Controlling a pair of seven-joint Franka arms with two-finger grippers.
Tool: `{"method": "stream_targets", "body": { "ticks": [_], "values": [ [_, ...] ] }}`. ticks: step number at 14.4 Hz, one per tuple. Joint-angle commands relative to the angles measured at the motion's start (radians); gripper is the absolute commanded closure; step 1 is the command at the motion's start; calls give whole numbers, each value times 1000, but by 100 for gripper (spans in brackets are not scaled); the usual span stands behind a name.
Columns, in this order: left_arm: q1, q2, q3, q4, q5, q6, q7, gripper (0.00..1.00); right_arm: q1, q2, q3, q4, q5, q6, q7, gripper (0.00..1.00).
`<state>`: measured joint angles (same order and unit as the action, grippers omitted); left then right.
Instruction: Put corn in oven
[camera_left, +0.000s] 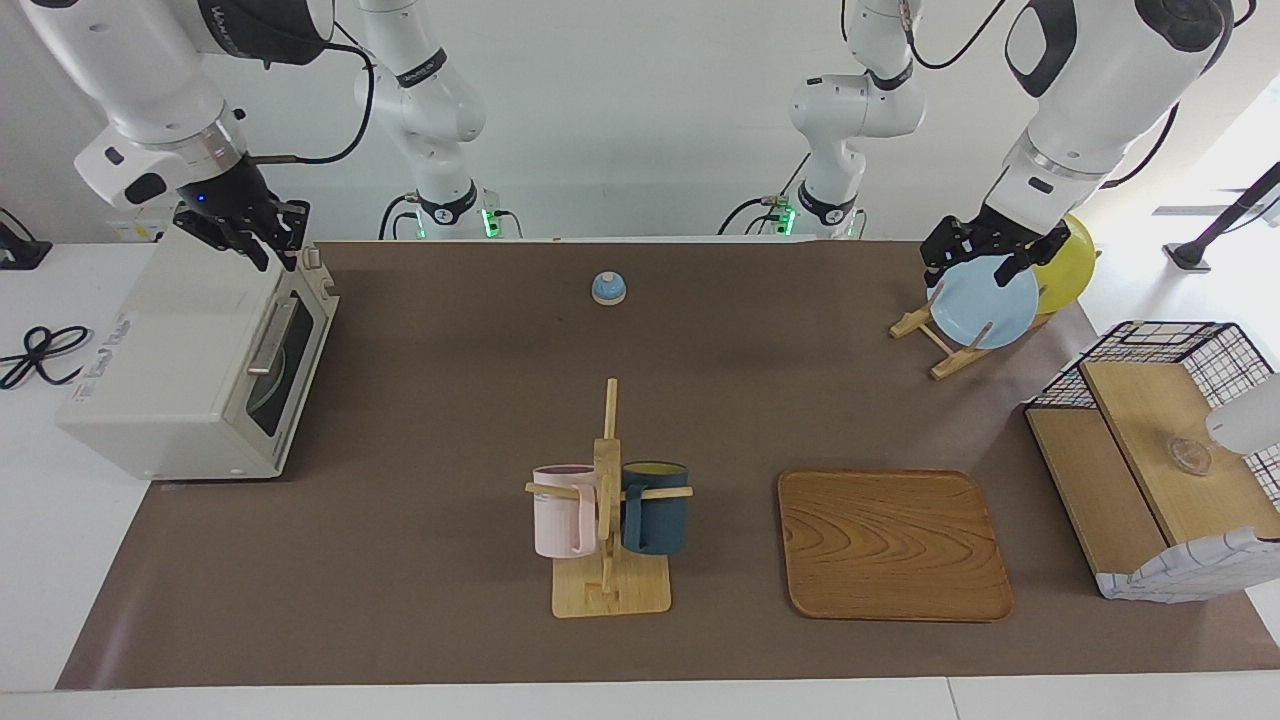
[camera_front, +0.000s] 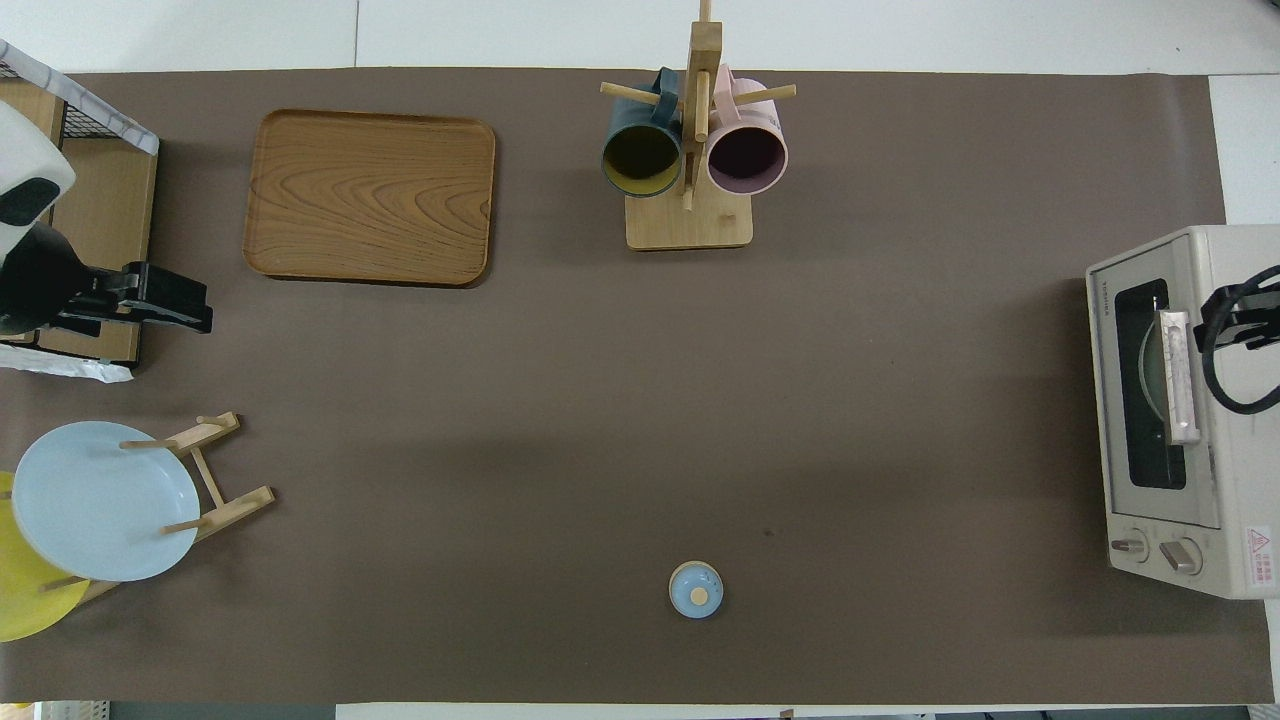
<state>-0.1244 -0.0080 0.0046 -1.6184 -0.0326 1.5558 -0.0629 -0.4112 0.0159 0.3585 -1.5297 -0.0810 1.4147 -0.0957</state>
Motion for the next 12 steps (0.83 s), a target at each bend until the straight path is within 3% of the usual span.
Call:
{"method": "stream_targets", "body": {
  "ticks": [1, 9, 12],
  "values": [
    [9, -9, -6, -8, 16, 0, 5, 0, -8, 19, 3, 23, 23, -20, -16, 0],
    [9, -9, -6, -8, 16, 0, 5, 0, 33, 18, -13, 20, 21, -11, 8, 0],
    [9, -9, -6, -8, 16, 0, 5, 0, 231, 12, -209, 19, 27, -13, 21, 0]
  ]
}}
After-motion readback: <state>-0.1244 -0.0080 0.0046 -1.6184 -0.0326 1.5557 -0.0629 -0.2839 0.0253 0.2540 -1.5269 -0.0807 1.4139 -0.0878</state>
